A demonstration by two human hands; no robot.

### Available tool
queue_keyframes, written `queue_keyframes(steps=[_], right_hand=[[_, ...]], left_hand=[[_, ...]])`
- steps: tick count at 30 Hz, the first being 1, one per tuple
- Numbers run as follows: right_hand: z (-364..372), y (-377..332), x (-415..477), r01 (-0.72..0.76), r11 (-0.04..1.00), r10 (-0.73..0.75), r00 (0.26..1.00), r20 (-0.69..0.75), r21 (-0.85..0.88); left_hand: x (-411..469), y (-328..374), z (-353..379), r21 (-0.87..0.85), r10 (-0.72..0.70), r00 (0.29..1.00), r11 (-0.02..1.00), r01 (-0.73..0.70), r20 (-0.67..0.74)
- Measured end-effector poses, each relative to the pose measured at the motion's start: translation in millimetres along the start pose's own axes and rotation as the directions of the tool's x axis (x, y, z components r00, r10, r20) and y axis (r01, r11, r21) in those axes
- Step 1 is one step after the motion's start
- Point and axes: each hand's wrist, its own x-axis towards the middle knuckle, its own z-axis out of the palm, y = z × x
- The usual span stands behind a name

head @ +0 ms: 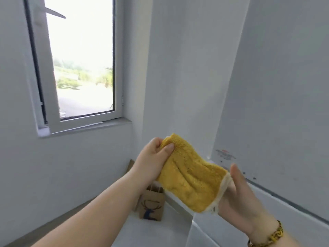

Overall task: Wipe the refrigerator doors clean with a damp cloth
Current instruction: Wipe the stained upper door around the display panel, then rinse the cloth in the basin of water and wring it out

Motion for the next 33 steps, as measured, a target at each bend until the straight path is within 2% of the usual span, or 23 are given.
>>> queue_keyframes(steps=[1,2,4,7,12,16,19,23,28,31,33], right_hand=[[17.0,23.6,23.8,-0.082,0.993,0.072,0.991,0.112,0.083],[33.0,45.9,46.5,-0.183,0.979,0.171,0.976,0.133,0.085],[55.2,84.7,81.3,-0.149,0.989,0.150,0.985,0.085,-0.015],[98.7,151.7,139.5,-0.237,0.956,0.256,0.962,0.099,-0.169],[145.7,245.7,209.6,-0.381,0.905,0.379,0.924,-0.048,-0.191],[168.4,321.8,258.6,-0.496,0.814,0.477,0.868,-0.138,-0.303],[185.9,375.5,288.4,-0.573,0.745,0.571,0.813,-0.118,-0.342],[220.8,439.2,328.7,-0.639,0.651,0.688,0.724,-0.036,-0.410],[266.7,520.6,351.2,-0.668,0.551,0.778,0.628,0.018,-0.500],[291.3,596.0,347.1,-0.667,0.494,0.826,0.560,0.062,-0.558],[302.8,658.5,346.5,-0.658,0.466,0.833,0.552,0.042,-0.592]], left_hand=[[1.8,-12.1,-28.4,-0.003,-0.049,0.998,0.999,0.049,-0.051],[2.3,-25.9,-63.8,-0.013,-0.095,0.989,0.996,0.094,-0.111],[1.2,-47.6,-118.8,-0.058,-0.158,0.969,0.987,0.150,-0.189],[-6.3,-79.4,-201.7,-0.081,-0.213,0.921,0.977,0.197,-0.327],[-18.4,-131.7,-297.0,-0.156,-0.332,0.783,0.943,0.295,-0.526],[-35.3,-179.1,-353.8,-0.194,-0.430,0.634,0.892,0.407,-0.643],[-52.2,-209.1,-391.8,-0.226,-0.461,0.490,0.856,0.465,-0.740],[-69.2,-235.2,-441.9,-0.301,-0.469,0.297,0.830,0.469,-0.832],[-101.0,-278.8,-498.2,-0.380,-0.471,0.058,0.773,0.508,-0.880],[-134.9,-336.1,-545.3,-0.448,-0.471,-0.099,0.725,0.524,-0.877],[-157.9,-382.3,-580.1,-0.478,-0.469,-0.162,0.704,0.525,-0.868]])
